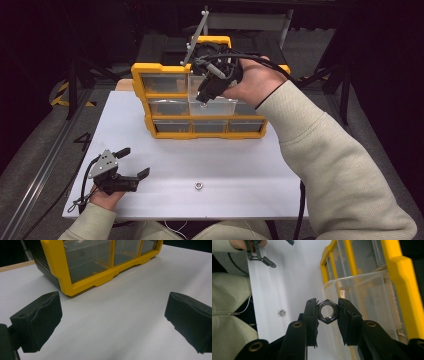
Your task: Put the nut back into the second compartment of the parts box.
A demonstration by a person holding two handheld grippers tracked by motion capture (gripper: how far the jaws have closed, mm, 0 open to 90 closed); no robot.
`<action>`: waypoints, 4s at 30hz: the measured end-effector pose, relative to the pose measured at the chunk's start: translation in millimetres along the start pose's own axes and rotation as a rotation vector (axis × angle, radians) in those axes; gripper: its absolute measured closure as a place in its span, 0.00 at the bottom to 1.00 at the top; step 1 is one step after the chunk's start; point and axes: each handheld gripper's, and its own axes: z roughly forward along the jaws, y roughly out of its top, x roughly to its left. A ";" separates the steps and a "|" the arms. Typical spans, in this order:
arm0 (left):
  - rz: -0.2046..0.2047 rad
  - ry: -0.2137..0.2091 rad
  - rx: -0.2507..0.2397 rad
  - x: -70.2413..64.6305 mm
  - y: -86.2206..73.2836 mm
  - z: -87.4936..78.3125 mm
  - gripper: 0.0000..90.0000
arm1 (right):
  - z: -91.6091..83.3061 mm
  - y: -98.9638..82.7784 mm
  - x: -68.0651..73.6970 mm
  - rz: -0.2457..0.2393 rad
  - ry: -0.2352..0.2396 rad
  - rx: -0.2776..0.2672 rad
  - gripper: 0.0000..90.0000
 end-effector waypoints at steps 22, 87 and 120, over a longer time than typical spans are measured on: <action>0.001 -0.005 0.000 0.1 0.0 -0.3 0.02 | 11.9 -4.0 -50.3 0.122 -0.061 0.029 0.77; 0.002 -0.012 0.018 -0.4 -0.1 0.8 0.02 | 1.0 -26.9 -3.0 0.051 -0.066 -0.051 0.37; 0.003 -0.012 0.016 -0.9 -0.1 0.9 0.02 | 126.8 -59.9 72.6 -0.036 0.072 0.069 0.21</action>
